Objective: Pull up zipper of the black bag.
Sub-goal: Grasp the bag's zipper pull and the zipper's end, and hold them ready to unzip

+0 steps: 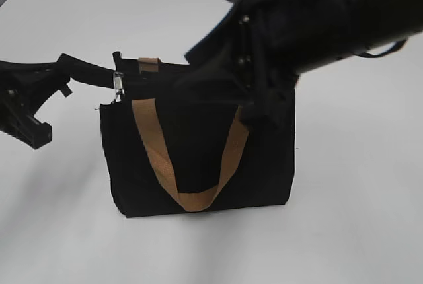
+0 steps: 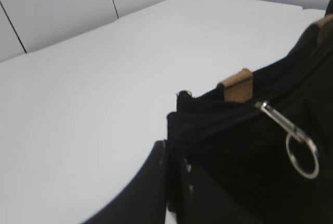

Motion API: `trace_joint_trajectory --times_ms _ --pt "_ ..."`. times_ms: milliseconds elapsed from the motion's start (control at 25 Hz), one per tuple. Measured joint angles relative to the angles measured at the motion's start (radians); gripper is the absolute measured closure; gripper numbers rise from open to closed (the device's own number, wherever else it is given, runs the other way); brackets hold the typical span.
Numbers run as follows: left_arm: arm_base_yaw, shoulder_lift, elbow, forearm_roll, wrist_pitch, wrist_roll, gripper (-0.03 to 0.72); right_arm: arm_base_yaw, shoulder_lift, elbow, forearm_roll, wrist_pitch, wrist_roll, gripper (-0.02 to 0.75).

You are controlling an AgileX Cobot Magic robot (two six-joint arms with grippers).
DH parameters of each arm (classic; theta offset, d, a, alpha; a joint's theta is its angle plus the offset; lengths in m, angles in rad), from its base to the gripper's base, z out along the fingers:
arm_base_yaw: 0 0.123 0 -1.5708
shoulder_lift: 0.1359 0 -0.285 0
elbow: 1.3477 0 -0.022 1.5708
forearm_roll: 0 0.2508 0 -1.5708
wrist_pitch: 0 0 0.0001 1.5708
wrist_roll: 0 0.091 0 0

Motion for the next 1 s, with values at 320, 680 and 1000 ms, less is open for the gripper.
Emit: trace_joint_trajectory --times_ms 320,680,1000 --pt "-0.002 -0.051 -0.002 0.003 -0.117 -0.027 0.685 0.057 0.196 -0.202 0.004 -0.001 0.157 0.43" --pt "-0.002 -0.051 -0.036 0.021 -0.175 -0.118 0.685 0.057 0.312 -0.218 0.039 0.0 0.169 0.43" --pt "-0.002 -0.051 -0.044 0.048 -0.188 -0.146 0.685 0.057 0.325 -0.218 0.128 -0.091 0.13 0.43"
